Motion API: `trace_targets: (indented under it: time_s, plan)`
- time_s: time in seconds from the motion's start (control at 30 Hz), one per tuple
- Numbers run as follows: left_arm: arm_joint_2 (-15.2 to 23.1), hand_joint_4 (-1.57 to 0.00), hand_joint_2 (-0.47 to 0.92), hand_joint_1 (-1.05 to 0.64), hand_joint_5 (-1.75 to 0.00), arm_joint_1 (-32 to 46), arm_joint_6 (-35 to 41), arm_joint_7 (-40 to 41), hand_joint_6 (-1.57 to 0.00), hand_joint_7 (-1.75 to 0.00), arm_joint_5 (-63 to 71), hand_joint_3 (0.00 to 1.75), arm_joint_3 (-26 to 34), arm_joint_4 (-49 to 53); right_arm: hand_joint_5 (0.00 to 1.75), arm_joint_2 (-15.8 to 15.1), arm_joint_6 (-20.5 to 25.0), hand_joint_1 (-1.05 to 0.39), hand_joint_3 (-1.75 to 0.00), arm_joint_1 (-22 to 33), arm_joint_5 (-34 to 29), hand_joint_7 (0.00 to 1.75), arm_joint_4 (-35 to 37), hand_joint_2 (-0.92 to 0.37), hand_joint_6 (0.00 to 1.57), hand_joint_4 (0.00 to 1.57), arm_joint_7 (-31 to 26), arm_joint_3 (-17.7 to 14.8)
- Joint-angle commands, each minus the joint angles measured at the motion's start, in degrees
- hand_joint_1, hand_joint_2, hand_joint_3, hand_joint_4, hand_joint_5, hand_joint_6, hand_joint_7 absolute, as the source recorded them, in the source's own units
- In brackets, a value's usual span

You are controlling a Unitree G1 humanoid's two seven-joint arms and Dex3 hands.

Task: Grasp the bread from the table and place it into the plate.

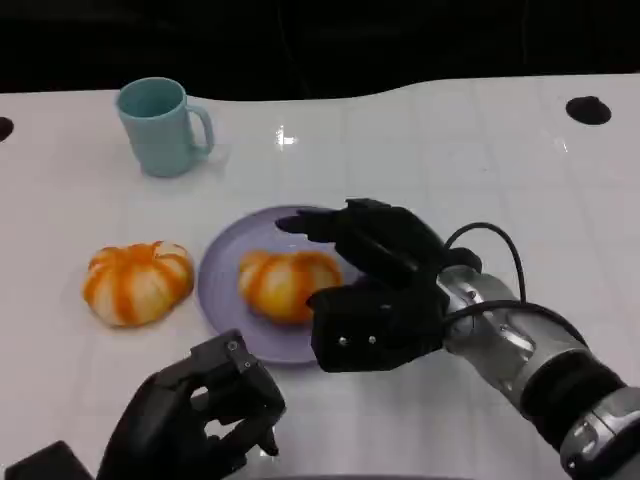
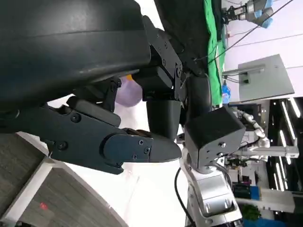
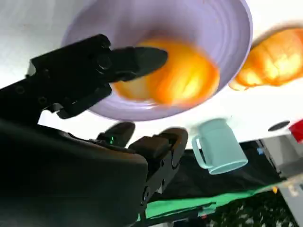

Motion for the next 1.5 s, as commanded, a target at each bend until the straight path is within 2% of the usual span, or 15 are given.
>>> trace_targets:
  time_s: [0.03, 0.23, 0.43, 0.7, 0.9, 0.97, 1.17, 1.2, 1.23, 1.3, 1.33, 1.37, 1.4, 1.43, 1.5]
  plan:
    - [0.6, -0.65, 0.92, -0.53, -1.75, 0.1, 0.0, 0.4, -0.58, -1.53, 0.0, 0.33, 0.2, -0.3, 0.2, -2.3, 0.9, -0.71, -0.3, 1.7, 0.5, 0.0, -5.3, -0.92, 0.2, 0.0, 2.6, 0.1]
    - [0.7, -0.66, 0.92, -0.55, -1.75, 0.3, 0.1, 0.7, -0.59, -1.53, 0.4, 0.33, 0.2, -0.7, 0.23, -4.7, 2.8, -0.74, -0.32, 5.3, 0.7, 0.0, -13.5, -0.92, 0.18, 0.0, 6.3, -0.2]
    - [0.6, -0.65, 0.92, -0.53, -1.75, 0.2, -0.6, 0.5, -0.59, -1.53, 0.3, 0.33, 0.1, -0.3, 0.3, -8.1, 2.1, -0.69, -0.28, 10.5, 2.4, 0.0, -22.8, -0.92, 0.19, 0.0, 8.8, -1.6]
    - [0.5, -0.66, 0.92, -0.54, -1.75, 0.1, 0.6, 0.9, -0.59, -1.54, 0.2, 0.32, 0.1, -0.7, 0.5, -13.3, 0.0, -0.65, -0.22, 19.2, 5.0, 0.03, -35.3, -0.92, 0.25, 0.0, 9.7, -4.9]
    - [0.4, -0.66, 0.92, -0.54, -1.75, -0.1, 0.3, 0.9, -0.59, -1.54, 0.4, 0.33, 0.1, -0.5, 0.59, -17.3, -1.7, -0.59, -0.17, 27.1, 7.8, 0.06, -43.9, -0.92, 0.32, 0.03, 10.7, -8.4]
    - [0.4, -0.66, 0.92, -0.54, -1.75, -0.2, 0.5, 0.9, -0.58, -1.55, 0.3, 0.33, 0.1, -0.5, 0.64, -18.6, -3.6, -0.54, -0.14, 30.1, 8.6, 0.08, -45.5, -0.92, 0.38, 0.09, 9.7, -10.0]
    - [0.6, -0.66, 0.92, -0.55, -1.75, -0.2, 1.0, 1.2, -0.58, -1.54, 0.2, 0.32, 0.3, -0.6, 0.8, -19.7, -8.2, -0.41, -0.06, 36.8, 11.2, 0.16, -48.0, -0.91, 0.59, 0.32, 7.2, -14.2]
    - [0.6, -0.66, 0.92, -0.55, -1.75, -0.3, 1.0, 1.2, -0.58, -1.54, 0.1, 0.32, 0.3, -0.6, 0.84, -19.5, -9.6, -0.38, -0.05, 37.9, 11.4, 0.19, -48.0, -0.9, 0.64, 0.38, 5.9, -15.1]
    - [0.6, -0.66, 0.92, -0.55, -1.75, -0.3, 1.0, 1.1, -0.58, -1.54, 0.1, 0.32, 0.3, -0.5, 0.93, -19.2, -10.8, -0.29, -0.04, 38.8, 11.7, 0.27, -47.8, -0.89, 0.79, 0.54, 4.6, -15.9]
    - [0.7, -0.66, 0.92, -0.55, -1.75, -0.4, 0.9, 1.1, -0.58, -1.54, 0.1, 0.33, 0.4, -0.4, 1.01, -18.6, -12.4, -0.21, -0.04, 40.2, 12.4, 0.34, -47.4, -0.88, 0.91, 0.68, 3.0, -16.9]
    - [0.7, -0.66, 0.92, -0.55, -1.75, -0.4, 0.8, 1.1, -0.58, -1.54, 0.0, 0.33, 0.4, -0.3, 1.2, -18.5, -12.8, -0.14, -0.08, 40.9, 12.9, 0.5, -47.4, -0.87, 0.96, 0.73, 2.7, -17.5]
    - [0.6, -0.66, 0.92, -0.55, -1.75, -0.4, 0.8, 1.1, -0.58, -1.54, 0.0, 0.33, 0.4, -0.3, 1.34, -18.5, -13.1, -0.12, -0.19, 41.5, 13.1, 0.68, -47.4, -0.83, 0.92, 0.73, 2.4, -17.9]
    - [0.7, -0.66, 0.92, -0.55, -1.75, -0.5, 0.8, 1.0, -0.58, -1.54, 0.0, 0.33, 0.5, -0.2, 1.43, -18.6, -13.3, -0.1, -0.42, 42.3, 13.1, 0.84, -47.5, -0.72, 0.87, 0.73, 1.9, -18.3]
    - [0.6, -0.66, 0.92, -0.54, -1.75, -0.5, 0.9, 1.1, -0.58, -1.54, 0.0, 0.33, 0.5, -0.3, 1.53, -18.7, -13.6, -0.09, -0.73, 42.9, 13.0, 0.99, -47.7, -0.57, 0.82, 0.72, 1.6, -18.7]
    - [0.7, -0.66, 0.92, -0.54, -1.75, -0.5, 1.0, 1.1, -0.58, -1.54, -0.1, 0.33, 0.6, -0.3, 1.62, -18.9, -14.0, -0.07, -0.94, 44.0, 12.8, 1.13, -48.1, -0.46, 0.76, 0.69, 1.3, -19.3]
